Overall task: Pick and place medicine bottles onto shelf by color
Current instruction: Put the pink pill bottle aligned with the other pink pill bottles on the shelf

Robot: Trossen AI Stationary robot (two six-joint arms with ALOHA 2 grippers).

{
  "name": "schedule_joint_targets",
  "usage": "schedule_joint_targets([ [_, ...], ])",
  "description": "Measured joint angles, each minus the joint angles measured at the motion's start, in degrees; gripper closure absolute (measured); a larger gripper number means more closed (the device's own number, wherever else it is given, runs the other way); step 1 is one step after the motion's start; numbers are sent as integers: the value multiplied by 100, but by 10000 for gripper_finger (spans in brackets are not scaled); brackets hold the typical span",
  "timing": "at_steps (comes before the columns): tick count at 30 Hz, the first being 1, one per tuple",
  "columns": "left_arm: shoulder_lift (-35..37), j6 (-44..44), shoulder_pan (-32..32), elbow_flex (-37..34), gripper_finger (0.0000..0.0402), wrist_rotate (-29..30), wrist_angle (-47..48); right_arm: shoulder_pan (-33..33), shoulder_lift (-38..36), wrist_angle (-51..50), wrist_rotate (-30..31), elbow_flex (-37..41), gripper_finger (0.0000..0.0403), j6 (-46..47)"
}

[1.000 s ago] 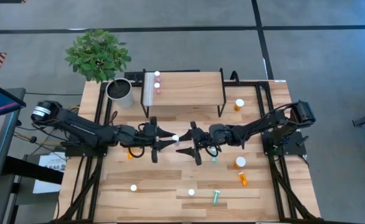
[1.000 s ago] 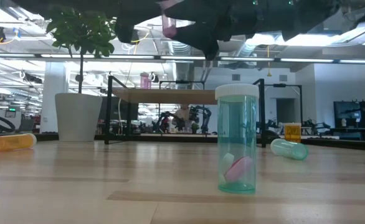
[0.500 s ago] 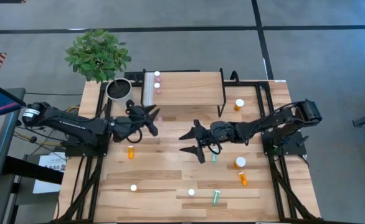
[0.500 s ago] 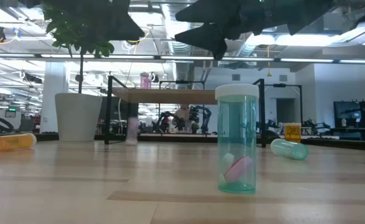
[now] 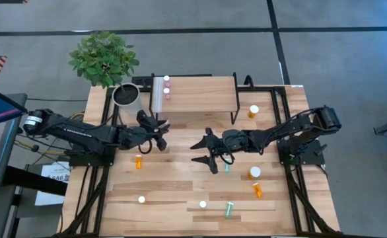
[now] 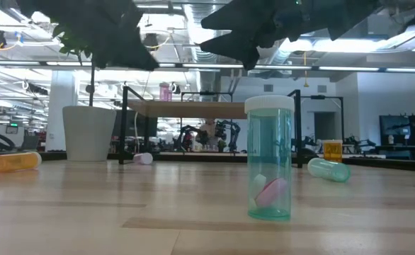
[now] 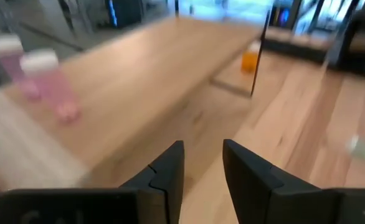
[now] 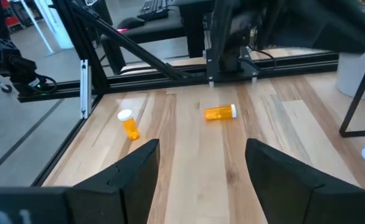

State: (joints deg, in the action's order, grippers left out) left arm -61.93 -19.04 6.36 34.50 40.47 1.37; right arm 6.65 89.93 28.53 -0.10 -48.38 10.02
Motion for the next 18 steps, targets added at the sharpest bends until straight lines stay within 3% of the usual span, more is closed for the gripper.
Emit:
schedule_joint_targets([
  [3, -1, -250, 72, 0, 289, 18, 503, -10, 0, 3, 68, 0, 143, 0],
  [7, -2, -368, 282, -20, 266, 335, 723, -4, 146, 182, 682, -6, 143, 2],
  [12, 0, -156, 644, -375, 243, 960, 162, -4, 905, 1234, 758, -2, 143, 66],
  [18, 34, -154, 848, -1204, 235, 930, -970, -80, 1913, 2265, 769, -279, 143, 69],
])
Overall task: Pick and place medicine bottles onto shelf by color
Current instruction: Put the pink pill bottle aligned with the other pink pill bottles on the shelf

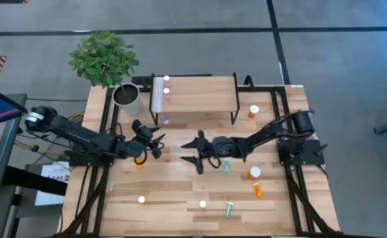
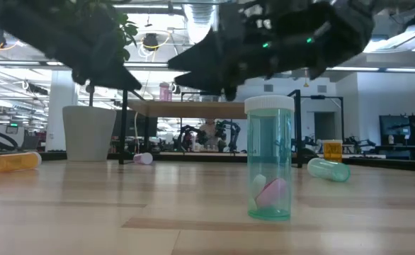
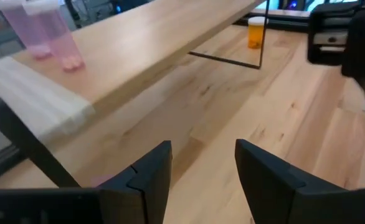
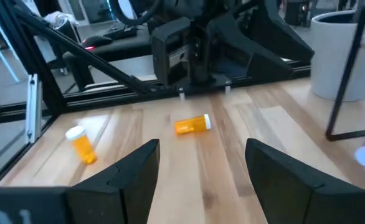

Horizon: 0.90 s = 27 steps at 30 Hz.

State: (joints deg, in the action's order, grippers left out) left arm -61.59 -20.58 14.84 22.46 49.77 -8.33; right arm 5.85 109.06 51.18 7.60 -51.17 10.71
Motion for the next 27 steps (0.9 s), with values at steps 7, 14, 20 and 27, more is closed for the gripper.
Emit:
schedule_joint_targets([
  [7, 637, 364, 10, -813, 235, -428, -1115, -244, 725, -1790, 758, -1447, 143, 284],
  [14, 1657, 425, 10, -1293, 235, -548, -1230, -395, 1496, -3971, 1742, -3137, 143, 474],
  [20, 2208, 420, 6, -1378, 235, -545, -866, -679, 2086, -5011, 1775, -4024, 143, 997],
  [27, 2312, 335, 6, -1380, 235, -552, -592, -997, 2481, -5126, 1515, -4585, 143, 1438],
])
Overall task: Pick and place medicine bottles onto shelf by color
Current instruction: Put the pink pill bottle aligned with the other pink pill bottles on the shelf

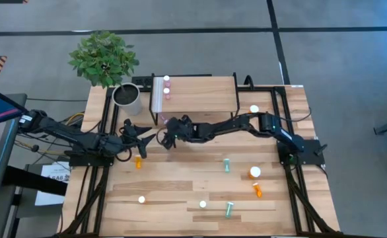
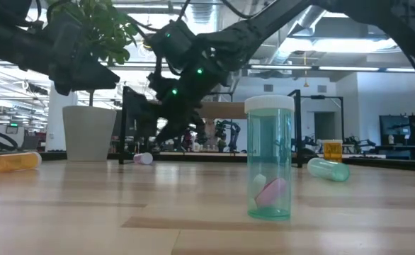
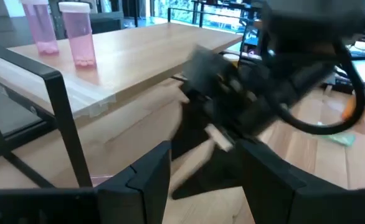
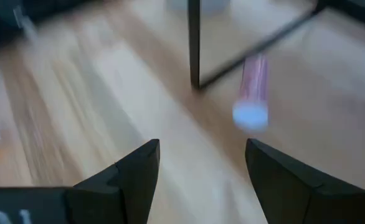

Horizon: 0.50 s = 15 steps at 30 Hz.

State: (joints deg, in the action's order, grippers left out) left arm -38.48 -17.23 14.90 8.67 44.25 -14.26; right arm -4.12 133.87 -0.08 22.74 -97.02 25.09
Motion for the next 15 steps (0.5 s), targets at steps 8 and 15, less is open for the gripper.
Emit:
schedule_joint_targets([
  [8, 2, -4, 0, 0, 235, 0, 21, -227, 152, -177, -102, -259, 143, 3],
  [15, 2, -9, 0, 0, 235, -9, 30, -349, 306, -61, -136, -264, 143, -5],
])
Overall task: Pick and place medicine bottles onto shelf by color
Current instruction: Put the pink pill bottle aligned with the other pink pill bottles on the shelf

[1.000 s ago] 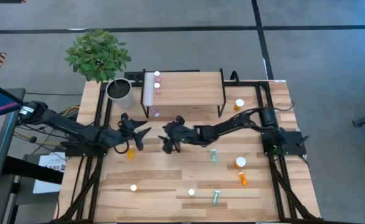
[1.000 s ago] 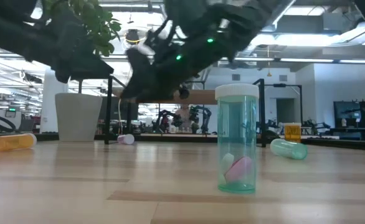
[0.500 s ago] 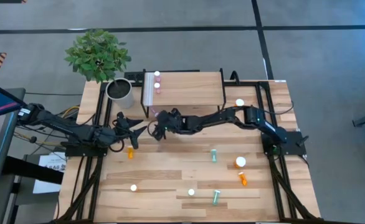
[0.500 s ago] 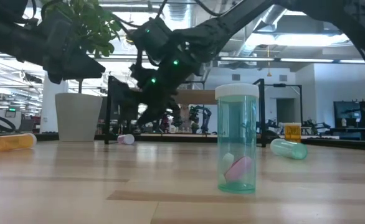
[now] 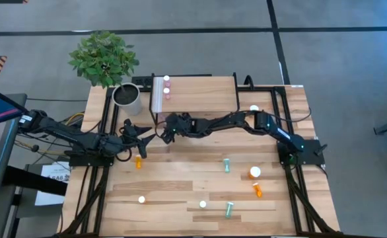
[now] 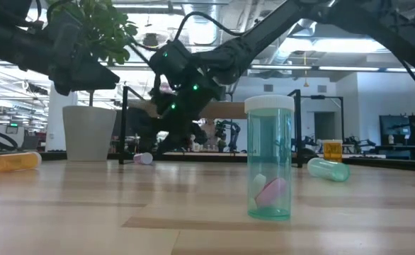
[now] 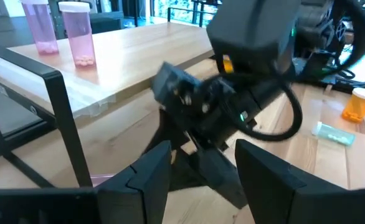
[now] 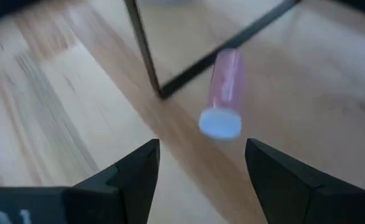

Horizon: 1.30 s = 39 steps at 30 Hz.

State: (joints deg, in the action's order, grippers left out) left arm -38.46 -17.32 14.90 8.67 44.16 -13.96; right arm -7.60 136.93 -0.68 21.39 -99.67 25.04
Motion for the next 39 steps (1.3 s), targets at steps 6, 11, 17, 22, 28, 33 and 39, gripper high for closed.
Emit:
schedule_joint_targets([
  [6, 0, -4, 0, 0, 235, -2, 0, -51, 43, 37, -2, 5, 142, -9],
  [11, 0, -4, 0, 0, 235, 0, -2, -88, 41, 106, -11, 5, 142, -23],
  [17, 0, -4, 0, 0, 235, -2, -2, -104, 41, 139, -11, 5, 142, -20],
  [22, 0, -4, 0, 1, 235, -2, -2, -106, 41, 157, -9, 5, 143, -20],
  [28, 0, -38, 0, 3, 235, 46, 74, -106, 38, 120, -8, 5, 143, -18],
  [33, 0, -398, -69, 7, 235, 604, 516, -106, 38, 113, -13, 5, 143, 0],
  [39, -114, -886, -609, 7, 232, 339, 1010, -106, 38, 111, -24, 5, 143, 2],
])
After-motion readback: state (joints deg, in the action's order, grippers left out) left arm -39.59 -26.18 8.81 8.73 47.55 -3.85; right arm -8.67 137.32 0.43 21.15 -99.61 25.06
